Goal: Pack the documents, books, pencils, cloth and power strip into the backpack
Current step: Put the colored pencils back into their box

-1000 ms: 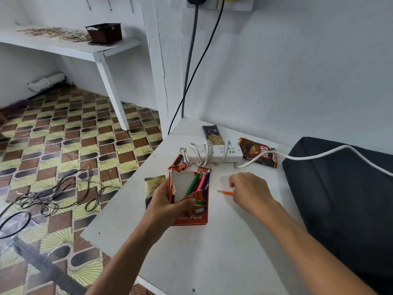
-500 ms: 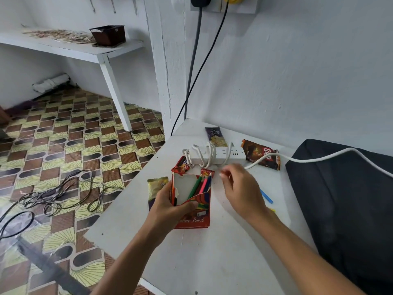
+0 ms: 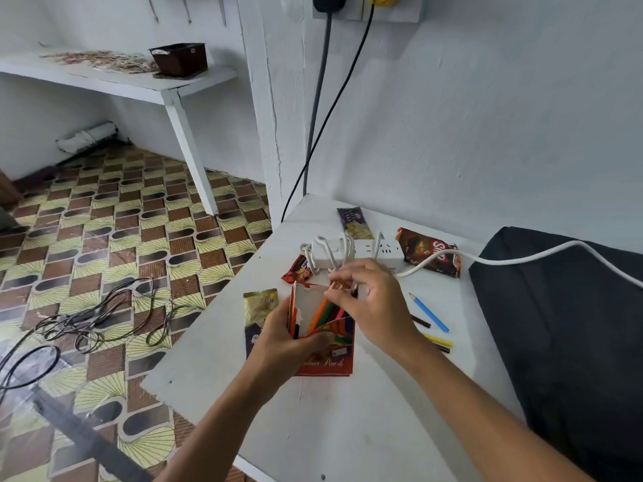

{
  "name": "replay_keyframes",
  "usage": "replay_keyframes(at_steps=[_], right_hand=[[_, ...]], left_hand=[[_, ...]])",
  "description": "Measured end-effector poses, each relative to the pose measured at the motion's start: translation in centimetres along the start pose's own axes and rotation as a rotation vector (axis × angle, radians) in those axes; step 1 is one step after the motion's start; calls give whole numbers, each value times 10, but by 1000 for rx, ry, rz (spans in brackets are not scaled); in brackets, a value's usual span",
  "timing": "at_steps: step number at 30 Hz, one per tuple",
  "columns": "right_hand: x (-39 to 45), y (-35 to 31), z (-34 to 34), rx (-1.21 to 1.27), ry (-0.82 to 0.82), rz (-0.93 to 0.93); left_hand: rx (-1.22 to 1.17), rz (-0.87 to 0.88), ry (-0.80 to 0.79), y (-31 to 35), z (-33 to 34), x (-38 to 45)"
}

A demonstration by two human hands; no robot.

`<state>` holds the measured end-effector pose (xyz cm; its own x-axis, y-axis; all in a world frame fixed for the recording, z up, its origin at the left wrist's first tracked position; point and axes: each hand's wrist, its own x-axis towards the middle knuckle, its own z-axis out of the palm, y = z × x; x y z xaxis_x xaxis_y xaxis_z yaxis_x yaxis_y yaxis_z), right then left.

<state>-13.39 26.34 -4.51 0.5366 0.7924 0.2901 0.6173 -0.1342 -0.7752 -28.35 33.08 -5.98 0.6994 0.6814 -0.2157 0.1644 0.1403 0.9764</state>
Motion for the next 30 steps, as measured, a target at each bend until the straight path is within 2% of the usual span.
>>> replay_keyframes(at_steps=[8, 10, 13, 15, 17, 19, 22, 30], right_hand=[[-19, 7, 0, -483, -146, -336], [-21, 8, -2, -478, -164, -361], [-16, 9, -10, -292, 21, -259], [-8, 12, -24, -337, 66, -108], [-2, 16, -36, -563, -112, 97], [-2, 20, -38, -760, -243, 190], [-7, 25, -33, -846, -247, 150], [-5, 50, -25, -786, -173, 64]], left_hand=[[-85, 40, 17, 6, -3, -3], [-108, 33, 21, 7, -3, -3], [-125, 11, 17, 6, -3, 0], [-124, -19, 20, 7, -1, 2], [-115, -56, 39, 6, 2, 3], [-147, -90, 56, 5, 4, 4], [-193, -124, 64, 6, 8, 4], [-258, -140, 62, 8, 11, 4]])
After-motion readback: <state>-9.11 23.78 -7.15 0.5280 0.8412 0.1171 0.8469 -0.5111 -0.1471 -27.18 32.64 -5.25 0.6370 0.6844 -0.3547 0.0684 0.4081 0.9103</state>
